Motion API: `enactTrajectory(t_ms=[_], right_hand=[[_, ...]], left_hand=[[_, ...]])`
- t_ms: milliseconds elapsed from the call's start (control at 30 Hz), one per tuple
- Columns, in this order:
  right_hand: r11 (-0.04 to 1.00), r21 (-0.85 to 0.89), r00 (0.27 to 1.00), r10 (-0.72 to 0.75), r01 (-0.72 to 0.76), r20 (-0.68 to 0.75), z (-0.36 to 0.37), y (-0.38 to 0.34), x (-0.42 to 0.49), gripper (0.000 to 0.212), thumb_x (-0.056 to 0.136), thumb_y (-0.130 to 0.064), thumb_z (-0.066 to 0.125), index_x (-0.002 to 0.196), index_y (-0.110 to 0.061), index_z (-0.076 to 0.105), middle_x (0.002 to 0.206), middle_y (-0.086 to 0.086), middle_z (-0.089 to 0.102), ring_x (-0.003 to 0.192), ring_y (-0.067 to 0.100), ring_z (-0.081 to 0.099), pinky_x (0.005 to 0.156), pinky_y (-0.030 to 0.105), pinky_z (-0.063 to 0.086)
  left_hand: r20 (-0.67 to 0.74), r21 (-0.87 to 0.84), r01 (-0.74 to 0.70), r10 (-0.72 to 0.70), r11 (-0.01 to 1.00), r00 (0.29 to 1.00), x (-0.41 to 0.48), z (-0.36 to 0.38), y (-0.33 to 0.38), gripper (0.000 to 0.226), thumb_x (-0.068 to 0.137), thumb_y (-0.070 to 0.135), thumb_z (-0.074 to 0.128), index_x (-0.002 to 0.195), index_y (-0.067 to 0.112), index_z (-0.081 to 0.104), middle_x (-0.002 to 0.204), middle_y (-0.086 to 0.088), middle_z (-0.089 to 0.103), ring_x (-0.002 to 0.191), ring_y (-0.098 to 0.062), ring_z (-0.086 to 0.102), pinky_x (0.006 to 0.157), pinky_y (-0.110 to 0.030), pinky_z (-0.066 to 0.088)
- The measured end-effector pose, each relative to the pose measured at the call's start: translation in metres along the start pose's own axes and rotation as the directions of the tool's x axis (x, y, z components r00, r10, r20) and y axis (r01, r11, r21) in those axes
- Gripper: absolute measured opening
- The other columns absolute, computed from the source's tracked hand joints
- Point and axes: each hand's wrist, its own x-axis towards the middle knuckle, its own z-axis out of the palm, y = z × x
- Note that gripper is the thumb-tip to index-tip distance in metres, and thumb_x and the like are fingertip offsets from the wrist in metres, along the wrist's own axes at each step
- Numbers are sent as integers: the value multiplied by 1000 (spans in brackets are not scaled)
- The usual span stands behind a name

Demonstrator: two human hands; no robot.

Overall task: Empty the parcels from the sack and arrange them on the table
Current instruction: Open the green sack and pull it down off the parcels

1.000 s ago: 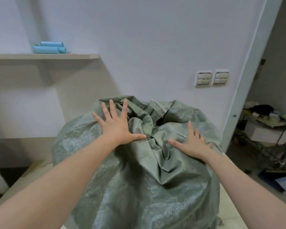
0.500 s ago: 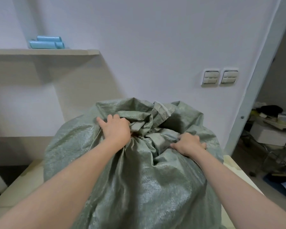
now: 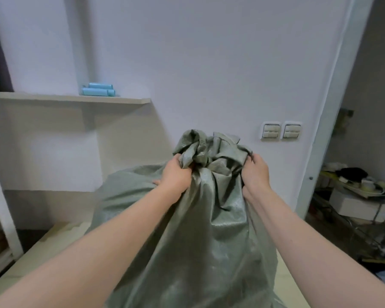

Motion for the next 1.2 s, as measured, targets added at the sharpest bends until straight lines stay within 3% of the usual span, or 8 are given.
enactTrajectory(t_ms=[233,533,667,800,933,1000,1067,1200], right_hand=[[915,399,992,-97,59,77,10,-81,-20,24,102,-7,41,87,-18,56,91,10,63,88,21,59,83,40,52],[873,400,893,-389,279,227,40,-154,-28,13,100,-13,48,95,-15,59,95,11,64,87,18,58,80,38,52],[874,145,808,-483,463,338,57,-145,-17,10,98,-17,51,95,-15,60,98,15,68,88,18,60,86,47,53],[807,-216,791,-419,549,446,68,-95,-5,18,98,-13,49,106,-4,63,107,16,69,102,28,62,91,44,49],[658,-579,843,-169,482,510,46,-20,6,25,101,-14,44,113,-4,63,118,21,65,111,34,60,91,37,44],[680,-628,870,-29,379,493,32,6,7,23,100,-17,47,115,-7,62,118,18,66,112,31,60,91,34,44],[749,-582,852,46,316,521,21,15,3,29,91,-22,60,118,-12,58,118,10,67,107,24,63,93,32,49],[856,-457,814,79,241,576,-7,-11,-6,35,89,11,49,101,-19,60,82,-8,65,75,8,61,56,3,45]], left_hand=[[-83,-403,-104,77,909,994,-35,5,52,19,97,15,53,93,32,58,97,0,68,93,-20,64,87,-39,54],[-146,-585,-110,30,803,989,-32,6,113,38,79,26,58,116,27,56,107,-1,67,103,-28,61,101,-52,44],[-277,-585,-91,-93,806,956,-20,1,119,56,74,12,55,129,19,45,123,-8,60,111,-34,57,105,-50,41],[-256,-311,264,-348,913,902,-10,-6,83,69,89,13,60,146,-1,25,151,-23,25,136,-41,32,111,-48,30],[-285,-25,312,-306,950,908,-5,-4,27,81,75,12,70,139,21,21,146,-15,7,130,-38,28,108,-42,36],[-86,262,71,-50,963,995,-3,2,13,92,74,23,69,144,41,13,155,-2,-2,141,-36,10,114,-54,23],[271,279,-232,155,932,950,-4,8,12,92,79,49,65,147,54,3,162,6,-7,148,-32,-10,116,-63,6],[565,387,-357,88,850,820,-13,30,18,111,68,82,58,148,52,-13,162,8,-17,146,-30,-23,111,-70,-7]])
